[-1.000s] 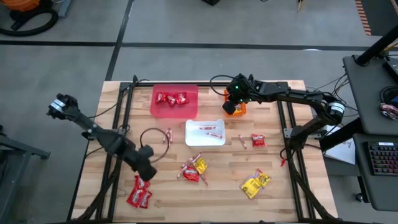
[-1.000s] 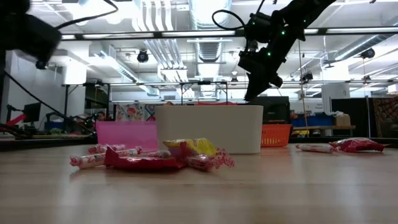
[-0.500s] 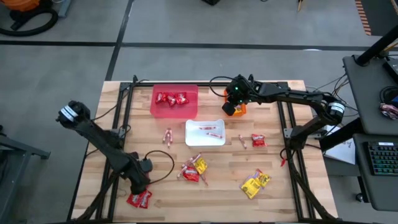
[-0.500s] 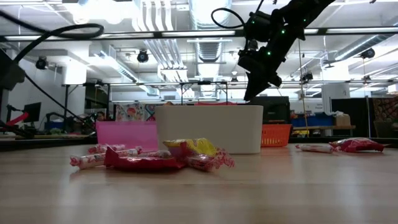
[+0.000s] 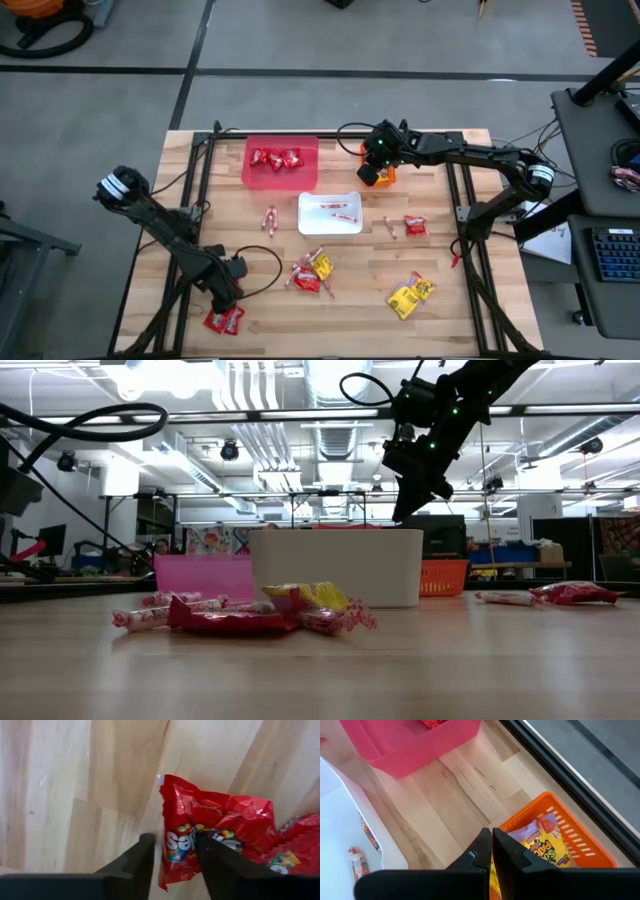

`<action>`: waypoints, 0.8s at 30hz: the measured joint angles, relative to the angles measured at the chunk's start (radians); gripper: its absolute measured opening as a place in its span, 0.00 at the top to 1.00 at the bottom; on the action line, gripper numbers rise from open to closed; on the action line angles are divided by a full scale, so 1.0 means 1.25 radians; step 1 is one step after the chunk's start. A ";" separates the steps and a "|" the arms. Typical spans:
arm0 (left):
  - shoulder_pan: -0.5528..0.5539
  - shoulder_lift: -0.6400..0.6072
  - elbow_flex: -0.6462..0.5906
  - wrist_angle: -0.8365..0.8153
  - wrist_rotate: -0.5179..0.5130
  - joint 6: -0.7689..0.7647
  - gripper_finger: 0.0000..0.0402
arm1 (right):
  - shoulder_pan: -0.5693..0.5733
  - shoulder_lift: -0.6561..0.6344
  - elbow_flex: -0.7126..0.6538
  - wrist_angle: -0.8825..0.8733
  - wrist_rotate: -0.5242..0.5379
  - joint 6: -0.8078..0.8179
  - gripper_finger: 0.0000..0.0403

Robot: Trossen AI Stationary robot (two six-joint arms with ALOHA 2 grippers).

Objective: Sort candy
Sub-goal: Put the red chocolate into the red bin

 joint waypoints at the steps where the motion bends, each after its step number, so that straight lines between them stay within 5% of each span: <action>1: 0.000 -0.002 -0.001 0.001 0.000 0.000 0.72 | 0.000 0.000 0.000 0.000 0.000 0.000 0.98; 10: 0.001 -0.046 -0.002 -0.001 -0.008 -0.003 0.97 | 0.000 0.000 -0.002 -0.001 0.000 -0.013 0.98; 24: 0.016 -0.181 -0.002 -0.004 -0.031 -0.067 1.00 | 0.109 -0.131 -0.055 -0.030 0.005 -0.015 0.98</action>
